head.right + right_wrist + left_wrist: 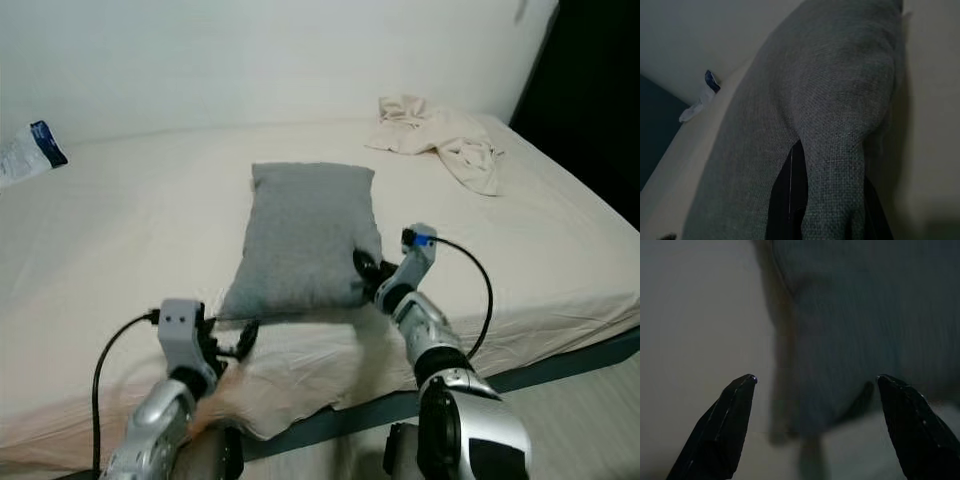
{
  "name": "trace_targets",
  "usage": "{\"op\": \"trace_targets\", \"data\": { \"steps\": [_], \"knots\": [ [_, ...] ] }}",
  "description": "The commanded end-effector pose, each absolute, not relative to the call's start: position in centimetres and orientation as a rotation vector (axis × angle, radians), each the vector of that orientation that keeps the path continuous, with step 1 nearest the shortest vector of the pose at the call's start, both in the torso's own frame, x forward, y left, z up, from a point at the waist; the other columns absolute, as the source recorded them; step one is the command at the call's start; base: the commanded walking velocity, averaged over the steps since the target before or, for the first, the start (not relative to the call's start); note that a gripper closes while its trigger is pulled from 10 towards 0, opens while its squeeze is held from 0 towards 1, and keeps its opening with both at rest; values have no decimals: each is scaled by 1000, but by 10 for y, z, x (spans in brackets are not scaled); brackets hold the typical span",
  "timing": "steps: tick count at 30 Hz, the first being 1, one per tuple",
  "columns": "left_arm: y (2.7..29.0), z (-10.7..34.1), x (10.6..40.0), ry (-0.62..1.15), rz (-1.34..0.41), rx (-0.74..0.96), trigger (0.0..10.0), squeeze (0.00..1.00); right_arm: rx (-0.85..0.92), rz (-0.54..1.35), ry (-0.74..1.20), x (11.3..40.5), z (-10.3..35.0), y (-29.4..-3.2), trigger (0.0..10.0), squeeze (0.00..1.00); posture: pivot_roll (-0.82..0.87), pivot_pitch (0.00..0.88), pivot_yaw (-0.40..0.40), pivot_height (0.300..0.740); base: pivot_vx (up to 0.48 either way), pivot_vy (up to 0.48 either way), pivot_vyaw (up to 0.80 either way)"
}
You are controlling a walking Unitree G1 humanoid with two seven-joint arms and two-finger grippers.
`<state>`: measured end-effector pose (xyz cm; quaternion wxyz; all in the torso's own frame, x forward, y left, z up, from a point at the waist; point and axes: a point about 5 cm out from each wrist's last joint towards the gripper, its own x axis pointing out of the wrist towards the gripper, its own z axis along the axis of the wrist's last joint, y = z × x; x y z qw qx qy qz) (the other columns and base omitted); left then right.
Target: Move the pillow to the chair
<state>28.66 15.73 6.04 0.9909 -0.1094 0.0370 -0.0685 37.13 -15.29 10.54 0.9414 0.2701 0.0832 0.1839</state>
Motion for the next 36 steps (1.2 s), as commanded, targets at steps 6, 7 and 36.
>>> {"op": "trace_targets", "data": {
  "steps": [6,7,36],
  "knots": [
    [172,65,295,39,-67,-266,10000,0,582,382,36,380,131,-164,0,0,107,0,-52,598,0,0,0],
    [174,67,297,31,-63,-267,10000,0,590,377,22,381,133,-166,0,0,107,0,-51,602,0,0,0],
    [193,25,274,169,12,-180,10000,0,568,315,137,363,96,-170,0,0,94,0,-66,716,0,0,0]
  ]
}}
